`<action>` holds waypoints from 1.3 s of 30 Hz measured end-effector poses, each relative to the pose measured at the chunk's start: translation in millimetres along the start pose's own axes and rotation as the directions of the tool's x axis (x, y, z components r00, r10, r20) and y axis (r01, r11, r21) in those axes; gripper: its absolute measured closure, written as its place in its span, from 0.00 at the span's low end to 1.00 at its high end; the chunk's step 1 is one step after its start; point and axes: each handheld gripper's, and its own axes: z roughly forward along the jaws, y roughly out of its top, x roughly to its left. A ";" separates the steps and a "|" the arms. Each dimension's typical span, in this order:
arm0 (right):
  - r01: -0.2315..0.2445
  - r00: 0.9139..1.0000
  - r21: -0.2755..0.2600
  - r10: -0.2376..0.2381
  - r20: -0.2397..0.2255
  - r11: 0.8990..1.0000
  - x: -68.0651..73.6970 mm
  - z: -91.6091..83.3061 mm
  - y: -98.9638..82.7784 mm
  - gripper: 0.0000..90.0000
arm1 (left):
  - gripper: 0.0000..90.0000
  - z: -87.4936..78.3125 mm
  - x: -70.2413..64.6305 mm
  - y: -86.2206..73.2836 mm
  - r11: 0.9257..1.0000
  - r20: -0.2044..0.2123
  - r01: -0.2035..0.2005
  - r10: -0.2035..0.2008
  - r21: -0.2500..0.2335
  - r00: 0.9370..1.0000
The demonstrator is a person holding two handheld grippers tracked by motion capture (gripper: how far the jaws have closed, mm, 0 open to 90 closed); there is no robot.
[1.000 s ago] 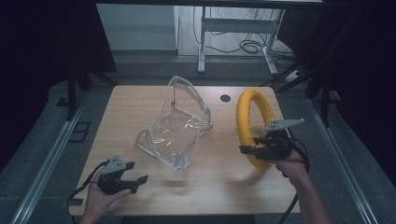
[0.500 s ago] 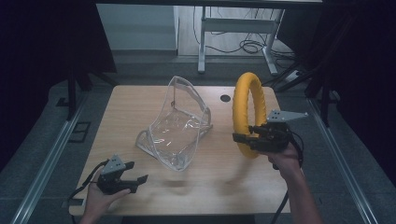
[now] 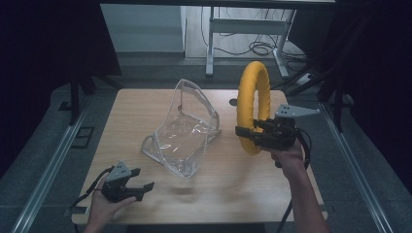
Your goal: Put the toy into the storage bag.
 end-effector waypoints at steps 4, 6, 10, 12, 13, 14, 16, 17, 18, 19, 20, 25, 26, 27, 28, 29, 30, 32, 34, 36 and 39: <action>0.004 1.000 -0.035 -0.004 -0.004 0.999 5.6 3.9 9.5 0.58 | 0.26 0.3 -0.3 -0.1 1.000 0.000 -0.001 0.001 0.001 1.000; 0.005 1.000 -0.043 -0.005 -0.005 0.999 6.6 4.9 11.3 0.58 | 0.26 0.8 -0.2 -0.1 1.000 0.001 -0.004 0.004 0.002 1.000; 0.014 1.000 -0.069 -0.014 -0.007 0.998 11.0 9.7 19.5 0.58 | 0.26 1.2 -0.3 -0.2 1.000 0.002 -0.006 0.006 0.004 1.000; 0.015 1.000 -0.073 -0.015 -0.009 0.997 11.7 10.8 20.9 0.58 | 0.26 1.6 -0.5 -0.3 1.000 0.003 -0.004 0.004 0.003 1.000; 0.014 1.000 -0.079 -0.015 -0.015 0.997 13.4 13.0 23.8 0.58 | 0.26 1.8 -0.6 -0.3 1.000 0.004 -0.004 0.004 0.006 1.000; 0.014 1.000 -0.079 -0.015 -0.015 0.997 13.4 13.0 23.8 0.58 | 0.26 1.8 -0.6 -0.3 1.000 0.004 -0.004 0.004 0.006 1.000; 0.016 1.000 -0.083 -0.018 -0.019 0.996 15.0 15.7 26.7 0.58 | 0.26 2.4 -0.8 -0.3 1.000 0.005 -0.004 0.004 0.008 1.000; 0.015 1.000 -0.084 -0.017 -0.022 0.996 15.9 17.2 28.2 0.58 | 0.26 2.7 -0.9 -0.4 1.000 0.005 -0.004 0.004 0.008 1.000; 0.017 1.000 -0.086 -0.019 -0.024 0.996 16.5 18.7 29.5 0.58 | 0.26 2.9 -1.0 -0.5 1.000 0.005 -0.003 0.003 0.008 1.000; 0.017 0.999 -0.089 -0.019 -0.026 0.996 17.4 20.4 31.3 0.58 | 0.26 2.9 -1.0 -0.5 1.000 0.005 -0.004 0.004 0.009 1.000; 0.017 0.999 -0.091 -0.019 -0.029 0.996 18.0 21.5 32.3 0.58 | 0.26 2.8 -0.9 -0.4 1.000 0.005 -0.004 0.004 0.009 1.000; 0.032 0.998 -0.097 -0.037 -0.048 0.995 23.5 27.1 41.3 0.57 | 0.26 2.4 -0.6 -0.3 1.000 0.003 -0.003 0.003 0.006 1.000; 0.043 0.998 -0.103 -0.048 -0.050 0.994 26.5 29.6 45.6 0.58 | 0.26 2.5 -0.7 -0.2 1.000 0.004 -0.001 0.001 0.005 1.000; 0.046 0.997 -0.106 -0.052 -0.053 0.993 28.1 31.0 47.9 0.58 | 0.26 2.5 -0.7 -0.2 1.000 0.004 -0.001 0.001 0.005 1.000; 0.050 0.997 -0.108 -0.056 -0.055 0.993 29.9 32.3 50.2 0.58 | 0.26 2.5 -0.8 -0.2 1.000 0.004 -0.001 0.001 0.005 1.000; 0.050 0.997 -0.110 -0.057 -0.058 0.993 31.9 33.4 52.3 0.58 | 0.26 2.5 -0.8 -0.4 1.000 0.005 -0.002 0.002 0.004 1.000; 0.050 0.997 -0.110 -0.057 -0.058 0.993 31.9 33.4 52.3 0.58 | 0.26 2.5 -0.8 -0.4 1.000 0.005 -0.002 0.002 0.005 1.000; 0.058 0.996 -0.117 -0.066 -0.066 0.991 35.5 36.4 56.5 0.57 | 0.26 2.5 -0.7 -0.3 1.000 0.005 -0.003 0.003 0.006 1.000; 0.065 0.995 -0.120 -0.074 -0.073 0.991 39.7 40.0 60.1 0.57 | 0.26 2.5 -0.7 -0.3 1.000 0.007 -0.003 0.003 0.005 1.000; 0.073 0.992 -0.130 -0.086 -0.094 0.989 46.4 46.5 64.9 0.57 | 0.26 2.5 -0.8 -0.4 1.000 0.006 -0.002 0.002 0.006 1.000; 0.083 0.989 -0.140 -0.099 -0.112 0.987 52.0 53.0 68.1 0.57 | 0.26 2.5 -0.7 -0.5 1.000 0.008 -0.001 0.001 0.005 1.000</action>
